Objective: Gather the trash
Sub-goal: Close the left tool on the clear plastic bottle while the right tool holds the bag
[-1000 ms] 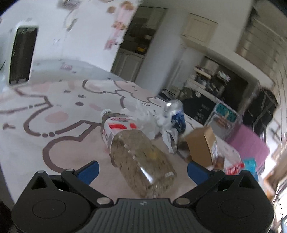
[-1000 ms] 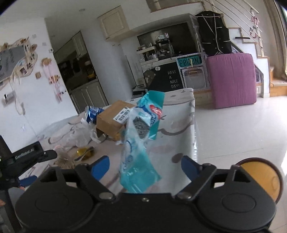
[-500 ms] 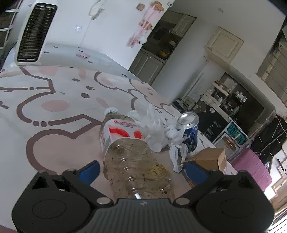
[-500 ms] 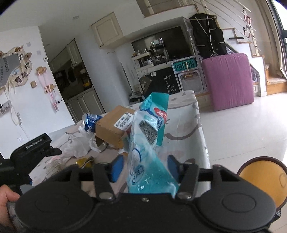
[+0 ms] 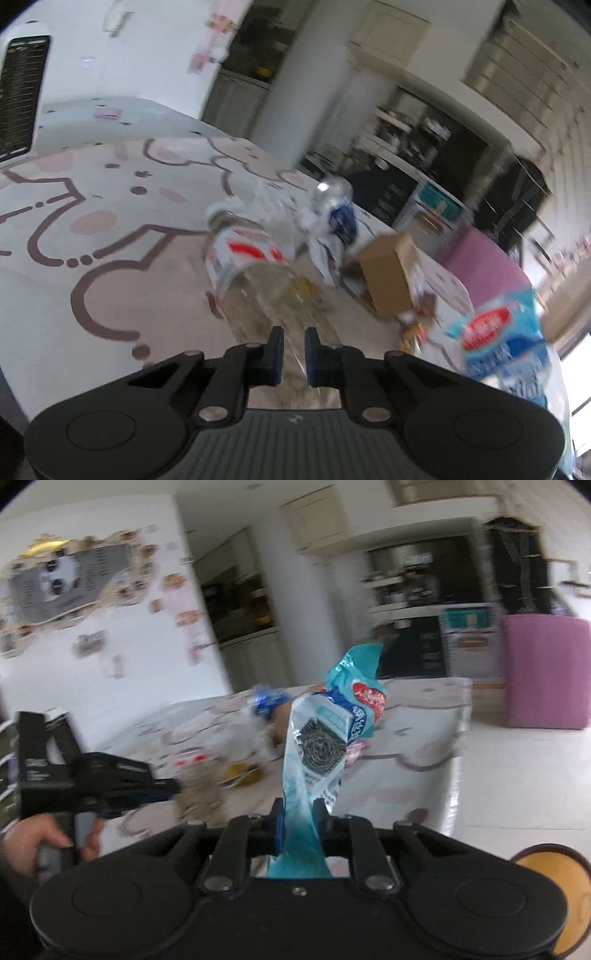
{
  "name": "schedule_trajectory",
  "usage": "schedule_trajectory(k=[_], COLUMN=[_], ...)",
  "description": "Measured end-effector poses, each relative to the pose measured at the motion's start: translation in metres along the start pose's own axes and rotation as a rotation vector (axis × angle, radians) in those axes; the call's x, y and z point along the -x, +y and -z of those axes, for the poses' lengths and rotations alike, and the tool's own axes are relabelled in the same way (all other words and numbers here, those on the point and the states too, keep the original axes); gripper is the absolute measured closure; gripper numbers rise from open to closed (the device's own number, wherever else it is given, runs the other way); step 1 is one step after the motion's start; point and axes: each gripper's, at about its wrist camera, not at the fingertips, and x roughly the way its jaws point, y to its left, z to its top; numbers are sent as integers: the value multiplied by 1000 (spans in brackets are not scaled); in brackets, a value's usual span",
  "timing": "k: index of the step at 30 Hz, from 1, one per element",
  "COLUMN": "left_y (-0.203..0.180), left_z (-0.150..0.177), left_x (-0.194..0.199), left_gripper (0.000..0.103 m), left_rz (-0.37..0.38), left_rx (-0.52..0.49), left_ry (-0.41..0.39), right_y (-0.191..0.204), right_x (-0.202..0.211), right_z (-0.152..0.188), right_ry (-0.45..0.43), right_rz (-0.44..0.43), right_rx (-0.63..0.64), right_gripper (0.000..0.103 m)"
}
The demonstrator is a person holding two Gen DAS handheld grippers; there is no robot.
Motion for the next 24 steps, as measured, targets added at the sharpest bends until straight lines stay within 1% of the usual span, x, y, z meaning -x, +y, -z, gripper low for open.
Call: schedule_trajectory(k=[1,2,3,4,5,6,7,8,10,12,15,18,21,22,23,24], left_y=[0,0,0,0,-2,-3,-6,-11,-21,-31,-43,-45,-46,-47,-47,-46], left_z=[1,2,2,1,1,0,-2,-4,-9,-13,-14,-12,-7,-5,-4,-3], left_x=[3,6,7,8,9,10,11,10,3,-6,-21,-37,-45,-46,-46,-47], left_gripper=[91,87,81,57,28,17,9,9,7,6,6,6,8,10,17,21], left_rz=[5,11,14,9,-1,-12,-19,-25,-48,-89,-171,-239,-271,-278,-276,-275], left_rx=[-10,-18,-21,-20,-15,-7,-1,-3,-9,-28,-61,-50,-74,-88,-102,-114], left_ry=[11,15,14,8,-5,-29,-54,-65,-61,-57,-49,-36,-59,-69,-76,-74], right_y=[1,2,2,3,3,4,4,4,2,-1,-8,-20,-29,-30,-30,-31], right_x=[5,8,12,15,17,19,20,21,21,19,15,11,10,10,11,12], right_z=[0,0,1,3,4,7,9,13,17,21,27,30,30,29,29,30], right_ry=[18,30,46,62,78,92,106,119,144,169,203,216,209,202,196,193], right_rz=[-38,-65,-96,-123,-148,-166,-180,-191,-204,-225,-245,-199,-129,-110,-92,-77], right_rx=[12,19,24,25,26,28,31,34,33,24,2,-27,-39,-32,-23,-16], right_gripper=[87,87,87,87,87,87,87,87,87,87,87,83,73,68,65,64])
